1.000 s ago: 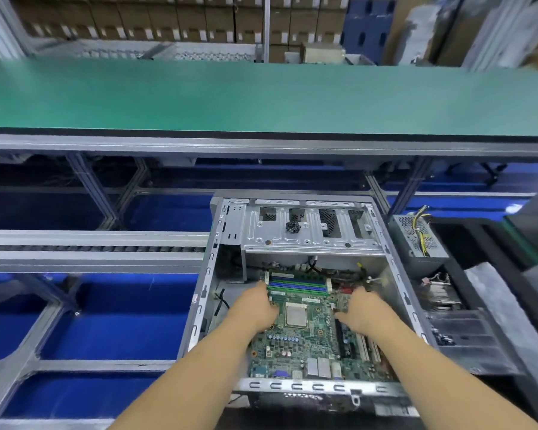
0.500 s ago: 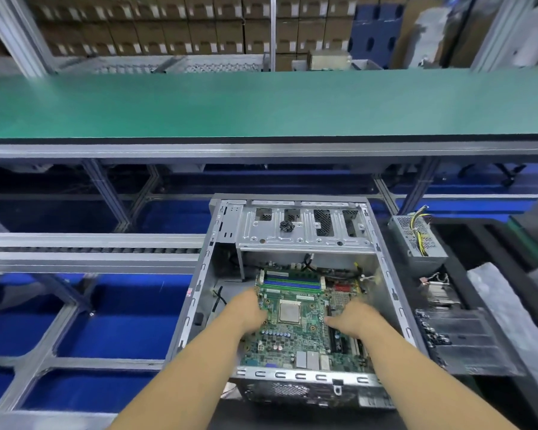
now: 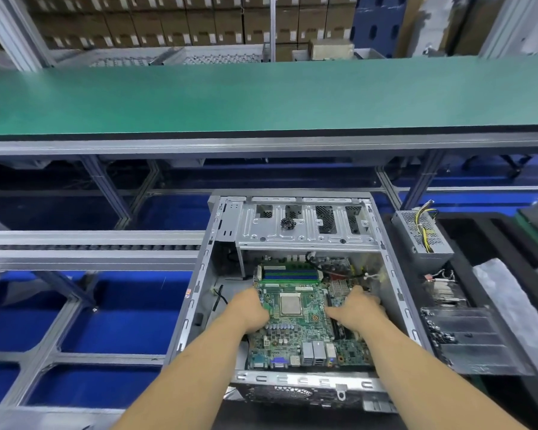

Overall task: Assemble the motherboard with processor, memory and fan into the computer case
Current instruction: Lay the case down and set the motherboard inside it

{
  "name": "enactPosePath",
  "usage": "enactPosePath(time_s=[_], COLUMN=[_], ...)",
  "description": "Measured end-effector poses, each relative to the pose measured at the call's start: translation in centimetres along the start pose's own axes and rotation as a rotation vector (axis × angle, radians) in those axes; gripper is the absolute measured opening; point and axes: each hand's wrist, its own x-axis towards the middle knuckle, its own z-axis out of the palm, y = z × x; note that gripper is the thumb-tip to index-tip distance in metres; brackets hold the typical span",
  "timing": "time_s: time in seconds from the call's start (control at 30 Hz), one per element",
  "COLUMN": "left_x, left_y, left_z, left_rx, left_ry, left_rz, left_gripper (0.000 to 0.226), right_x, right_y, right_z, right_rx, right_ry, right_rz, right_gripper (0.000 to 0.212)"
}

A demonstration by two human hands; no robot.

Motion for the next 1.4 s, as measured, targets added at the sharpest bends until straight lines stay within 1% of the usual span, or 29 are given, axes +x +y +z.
enactPosePath(time_s=[0.1,0.3,0.37,0.43,0.53,0.57,0.67,0.73,0.8,0.83,0.9,0.93,1.03,1.13,1.27,1.4], left_x=[0.1,0.3,0.3,0.2,0.1,0.1,0.3,0.6,0.9,1.0,1.1,1.2,1.1,0.9,0.8,0.7], left_y=[-0.1,-0.1,-0.1,-0.1,-0.2,-0.2,-0.3,-0.4,-0.6,-0.5,-0.5,-0.5,-0.6,-0.9,-0.8,-0.8], left_z=[0.0,0.1,0.0,-0.3,-0.7,-0.7,-0.5,-0.3,0.0,0.2,0.5,0.6,0.5,0.3,0.3,0.1], left_rx=[-0.025,-0.068,-0.080,-0.057,0.038,0.073,0.116,0.091,0.036,0.013,-0.007,0.001,0.015,0.009,-0.058,-0.046], left_ry=[0.004,0.023,0.083,0.157,0.240,0.250,0.180,0.121,0.087,0.071,0.035,0.020,0.011,0.007,-0.001,-0.021], left_rz=[-0.003,-0.019,-0.042,-0.057,-0.074,-0.077,-0.074,-0.066,-0.042,-0.023,0.003,0.011,0.033,0.053,0.031,0.044], left_gripper=[0.015,0.016,0.021,0.020,0.033,0.033,0.031,0.032,0.028,0.026,0.032,0.034,0.032,0.025,0.021,0.022], right_x=[-0.1,-0.6,-0.8,-1.0,-1.3,-1.3,-1.1,-0.9,-0.6,-0.5,-0.3,-0.2,-0.4,-0.5,-0.6,-0.8], right_y=[0.0,0.2,0.3,0.3,0.3,0.3,0.4,0.4,0.4,0.4,0.3,0.2,0.0,0.1,0.3,0.3], right_z=[0.0,-0.2,-0.2,-0.1,0.4,0.5,0.5,0.3,0.1,0.0,-0.3,-0.4,-0.4,0.1,0.2,0.0], right_rx=[-0.007,-0.021,-0.018,-0.013,-0.030,-0.031,-0.026,-0.012,0.012,0.023,0.031,0.025,-0.023,-0.092,-0.125,-0.106], right_ry=[-0.017,0.008,0.005,-0.008,-0.008,-0.013,-0.067,-0.092,-0.045,-0.002,0.062,0.074,0.075,0.040,0.008,0.017], right_rz=[0.009,-0.020,-0.038,-0.048,-0.063,-0.072,-0.088,-0.081,-0.069,-0.067,-0.063,-0.059,-0.043,-0.047,-0.066,-0.061], right_gripper=[0.098,0.105,0.109,0.113,0.118,0.120,0.121,0.117,0.110,0.102,0.087,0.083,0.087,0.093,0.093,0.090])
